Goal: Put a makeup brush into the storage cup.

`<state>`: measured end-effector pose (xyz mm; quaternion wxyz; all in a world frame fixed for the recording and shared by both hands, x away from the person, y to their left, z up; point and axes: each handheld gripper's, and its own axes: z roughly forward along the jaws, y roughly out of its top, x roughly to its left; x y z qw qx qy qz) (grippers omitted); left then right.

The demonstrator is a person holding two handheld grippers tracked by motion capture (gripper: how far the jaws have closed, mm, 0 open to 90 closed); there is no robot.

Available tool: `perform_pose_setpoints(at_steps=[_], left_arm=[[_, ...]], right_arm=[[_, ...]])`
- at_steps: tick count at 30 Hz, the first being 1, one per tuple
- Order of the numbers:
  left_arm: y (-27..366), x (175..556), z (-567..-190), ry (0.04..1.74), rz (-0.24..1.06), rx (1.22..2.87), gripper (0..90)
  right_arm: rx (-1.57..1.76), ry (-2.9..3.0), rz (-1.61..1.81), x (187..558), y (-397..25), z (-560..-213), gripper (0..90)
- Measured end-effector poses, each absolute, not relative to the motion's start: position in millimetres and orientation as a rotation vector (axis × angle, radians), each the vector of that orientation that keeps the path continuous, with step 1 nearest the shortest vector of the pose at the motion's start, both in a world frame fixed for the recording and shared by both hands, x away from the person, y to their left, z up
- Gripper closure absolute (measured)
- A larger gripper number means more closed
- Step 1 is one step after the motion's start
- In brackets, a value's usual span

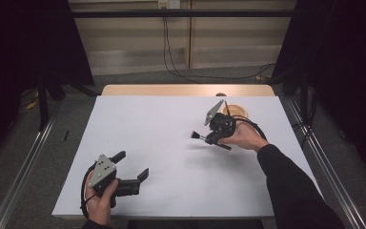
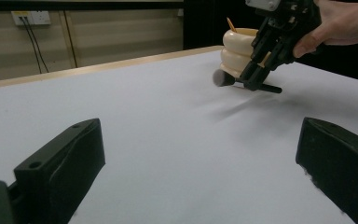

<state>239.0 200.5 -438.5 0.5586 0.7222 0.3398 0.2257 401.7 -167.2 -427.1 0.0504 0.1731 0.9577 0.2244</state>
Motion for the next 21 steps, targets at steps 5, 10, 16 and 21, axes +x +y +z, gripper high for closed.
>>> perform_pose_setpoints(at_steps=[5, 10, 16, 21], left_arm=[[201, 239, -439, 0.810, 0.529, 1.696, 1.1], [201, 239, -439, 0.808, 0.535, 1.706, 1.2], [200, 239, -439, 0.809, 0.533, 1.703, 1.2], [200, 239, -439, 0.804, 0.528, 1.700, 1.2]], right_arm=[[0.554, 2.867, 0.796, 396, -176, -424, 79.0], [0.592, 2.843, 0.878, 392, -186, -423, 78.9], [0.628, 2.793, 0.972, 387, -195, -422, 79.0], [0.645, 2.738, 1.068, 379, -198, -418, 78.9]])
